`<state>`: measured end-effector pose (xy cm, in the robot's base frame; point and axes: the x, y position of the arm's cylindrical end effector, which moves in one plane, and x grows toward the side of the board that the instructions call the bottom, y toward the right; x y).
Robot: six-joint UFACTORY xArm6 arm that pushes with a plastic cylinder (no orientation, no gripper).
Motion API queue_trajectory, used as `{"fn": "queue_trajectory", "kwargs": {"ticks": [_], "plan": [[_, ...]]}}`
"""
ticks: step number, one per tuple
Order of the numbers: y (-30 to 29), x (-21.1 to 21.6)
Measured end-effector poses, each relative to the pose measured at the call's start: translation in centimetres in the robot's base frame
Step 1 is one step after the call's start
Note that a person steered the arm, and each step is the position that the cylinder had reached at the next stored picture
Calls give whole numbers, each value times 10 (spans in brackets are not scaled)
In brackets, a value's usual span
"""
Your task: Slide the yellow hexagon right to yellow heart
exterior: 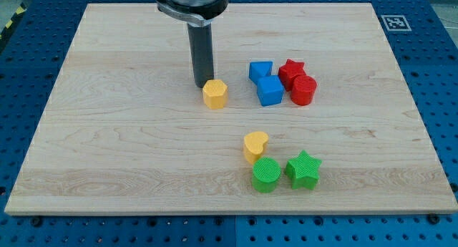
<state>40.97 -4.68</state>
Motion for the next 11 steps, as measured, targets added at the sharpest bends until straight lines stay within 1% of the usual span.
{"fn": "queue_trajectory", "kwargs": {"ticks": [2, 3, 4, 5, 7, 10, 11], "plan": [[6, 3], [23, 8], [14, 11], [-13, 12], [29, 33], [33, 34], [45, 40]]}}
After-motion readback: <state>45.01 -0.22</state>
